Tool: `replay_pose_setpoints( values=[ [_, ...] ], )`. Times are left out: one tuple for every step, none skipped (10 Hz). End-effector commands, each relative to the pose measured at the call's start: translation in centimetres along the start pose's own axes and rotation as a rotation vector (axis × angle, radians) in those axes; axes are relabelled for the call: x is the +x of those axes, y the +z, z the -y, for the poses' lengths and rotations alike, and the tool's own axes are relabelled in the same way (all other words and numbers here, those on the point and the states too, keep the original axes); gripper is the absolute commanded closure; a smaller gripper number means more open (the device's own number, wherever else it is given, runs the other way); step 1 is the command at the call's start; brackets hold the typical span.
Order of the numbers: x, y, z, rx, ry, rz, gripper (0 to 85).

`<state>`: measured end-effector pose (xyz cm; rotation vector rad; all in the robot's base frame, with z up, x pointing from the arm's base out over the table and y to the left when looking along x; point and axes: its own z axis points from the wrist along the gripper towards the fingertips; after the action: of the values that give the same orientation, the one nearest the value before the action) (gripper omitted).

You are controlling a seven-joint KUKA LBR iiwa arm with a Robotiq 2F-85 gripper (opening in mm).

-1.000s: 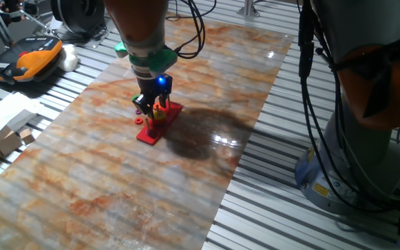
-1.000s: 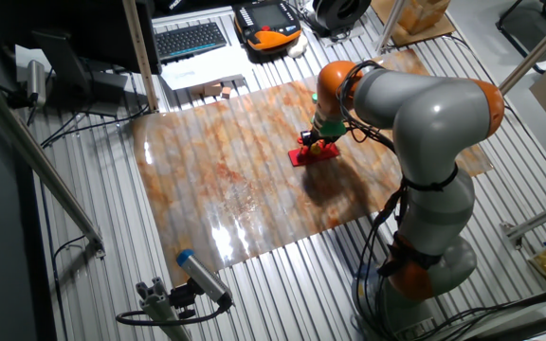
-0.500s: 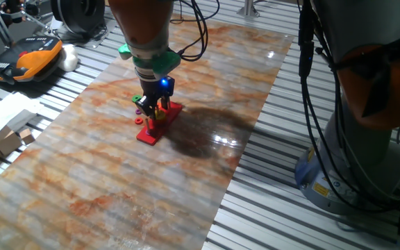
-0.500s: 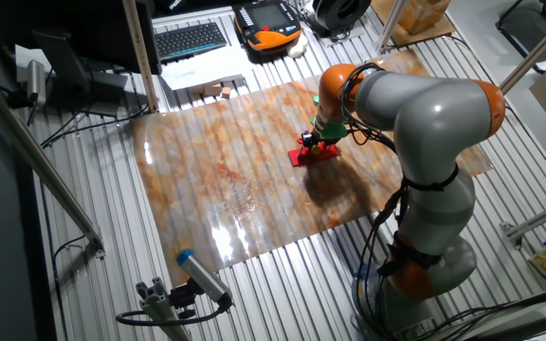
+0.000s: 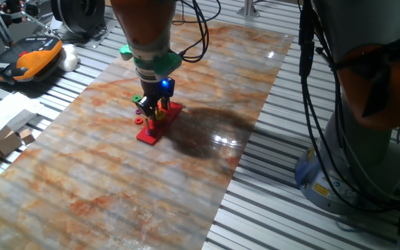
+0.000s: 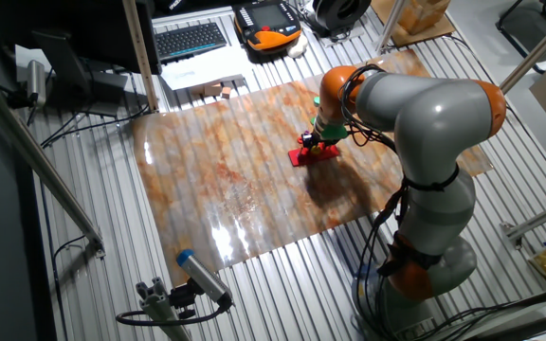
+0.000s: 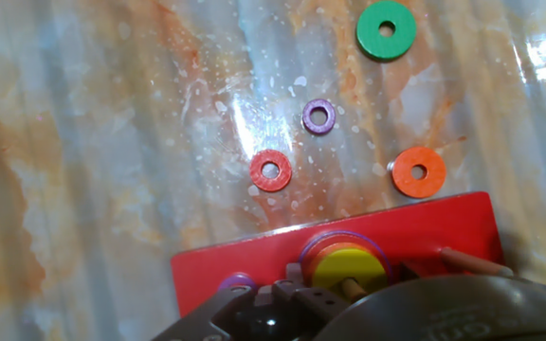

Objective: Take out one Hanoi block and throw it aside

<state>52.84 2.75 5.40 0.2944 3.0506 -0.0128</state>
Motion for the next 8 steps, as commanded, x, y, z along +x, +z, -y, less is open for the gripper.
replay_pose_setpoints(
  values=[
    [0.0, -0.1, -0.1, 0.0, -0.003, 0.0, 34.0],
    [-0.1, -0.1, -0.1, 0.0, -0.006, -0.001, 51.0],
    [-0.1, -0.1, -0.1, -0.001, -0.013, -0.003, 51.0],
    [-0.1, -0.1, -0.1, -0.001, -0.02, -0.007, 51.0],
    [-0.2, -0.2, -0.2, -0.001, -0.021, -0.009, 51.0],
    [-0.2, -0.4, -0.2, 0.002, -0.021, -0.011, 51.0],
    [-0.3, -0.7, -0.3, 0.005, -0.021, -0.02, 51.0],
    [-0.4, -1.3, -0.4, 0.005, -0.021, -0.029, 51.0]
  ],
)
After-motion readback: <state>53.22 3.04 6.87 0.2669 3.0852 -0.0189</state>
